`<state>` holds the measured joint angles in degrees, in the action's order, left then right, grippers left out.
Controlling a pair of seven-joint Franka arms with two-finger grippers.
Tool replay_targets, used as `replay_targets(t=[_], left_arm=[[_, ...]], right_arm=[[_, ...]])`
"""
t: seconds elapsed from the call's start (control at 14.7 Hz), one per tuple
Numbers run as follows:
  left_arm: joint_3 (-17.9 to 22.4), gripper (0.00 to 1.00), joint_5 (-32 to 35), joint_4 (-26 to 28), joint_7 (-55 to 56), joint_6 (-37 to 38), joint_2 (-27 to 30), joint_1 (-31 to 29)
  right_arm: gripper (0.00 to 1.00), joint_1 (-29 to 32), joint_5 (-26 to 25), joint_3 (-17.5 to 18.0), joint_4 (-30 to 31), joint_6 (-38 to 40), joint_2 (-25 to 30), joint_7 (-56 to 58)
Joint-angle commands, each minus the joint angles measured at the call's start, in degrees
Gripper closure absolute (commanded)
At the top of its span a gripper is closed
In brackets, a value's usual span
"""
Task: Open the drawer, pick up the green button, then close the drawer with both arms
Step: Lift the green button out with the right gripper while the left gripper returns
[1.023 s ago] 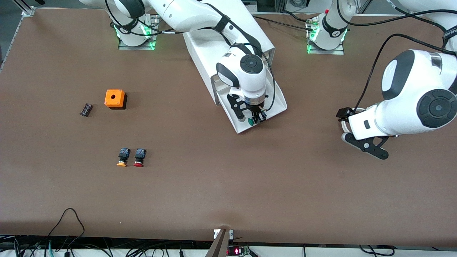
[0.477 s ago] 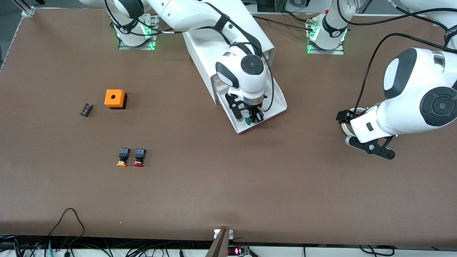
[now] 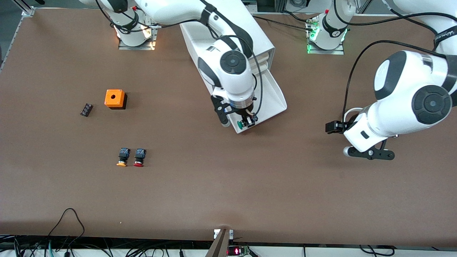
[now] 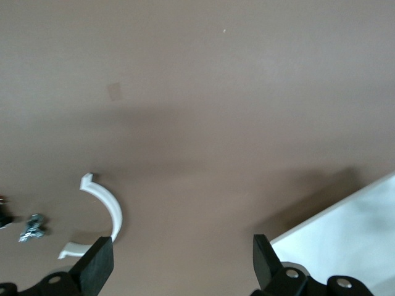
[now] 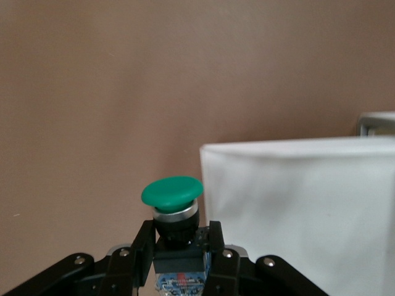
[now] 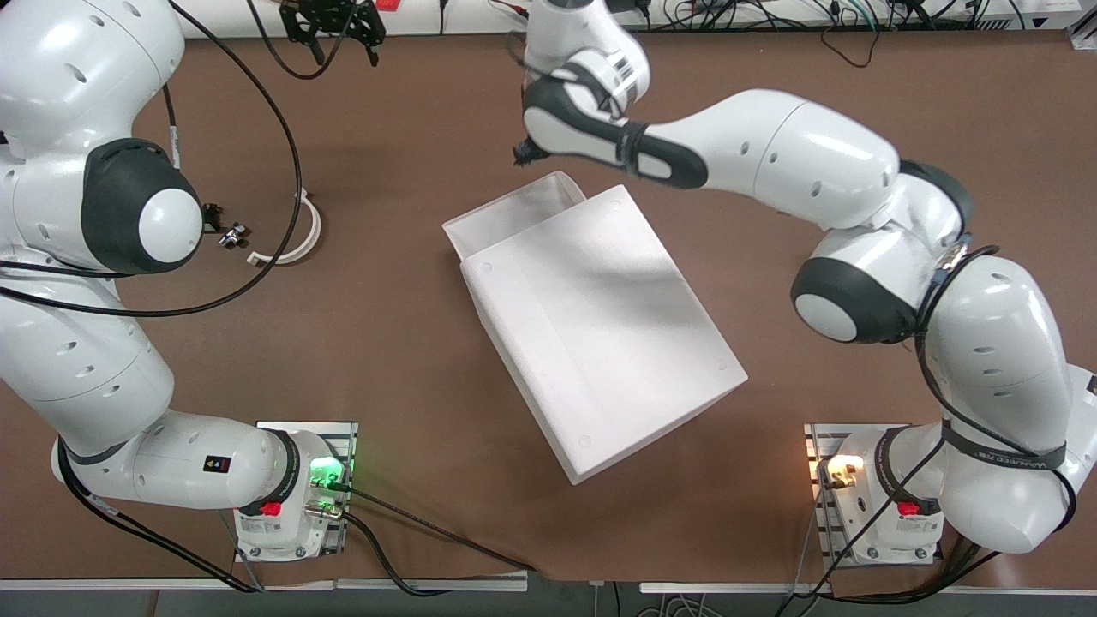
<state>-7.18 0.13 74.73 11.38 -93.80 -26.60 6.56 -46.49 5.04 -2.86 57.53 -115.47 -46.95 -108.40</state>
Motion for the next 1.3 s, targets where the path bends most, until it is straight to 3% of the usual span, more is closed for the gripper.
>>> replay_targets(t=[0.0, 0.34, 0.61, 0.89, 1.09, 1.23], left_arm=[[-1.0, 0.02, -0.66, 5.84, 7.75, -6.9, 0.24, 1.43], [-0.91, 0.05, 0.04, 16.47, 22.42, -19.82, 0.41, 7.22], [-1.0, 0.05, 0.13, 24.3, 30.87, -30.8, 0.33, 8.64], [-0.91, 0.05, 0.31, 32.83, 38.61, -43.02, -0.02, 11.98], [-0.82, 0.05, 0.48, 34.69, 41.87, -45.86, -1.34, 14.97], [-0.91, 0.05, 0.48, 34.87, 42.66, -45.86, -2.05, 15.49]], right_arm=[[1.0, 2.19, 1.29, 0.84, 0.48, 3.4, 4.31, 9.32], [1.0, 7.8, 1.38, 0.75, 1.1, 11.56, 6.08, 37.07], [1.0, 11.59, 1.29, -0.03, 2.94, 20.89, 10.39, 58.16], [1.0, 20.1, 1.81, -0.83, 5.21, 19.33, 9.77, 80.05], [1.0, 26.17, 5.84, -0.92, 11.53, 11.43, 9.6, 94.74], [1.0, 27.24, 5.95, -0.92, 15.75, 6.51, 8.99, 98.02]])
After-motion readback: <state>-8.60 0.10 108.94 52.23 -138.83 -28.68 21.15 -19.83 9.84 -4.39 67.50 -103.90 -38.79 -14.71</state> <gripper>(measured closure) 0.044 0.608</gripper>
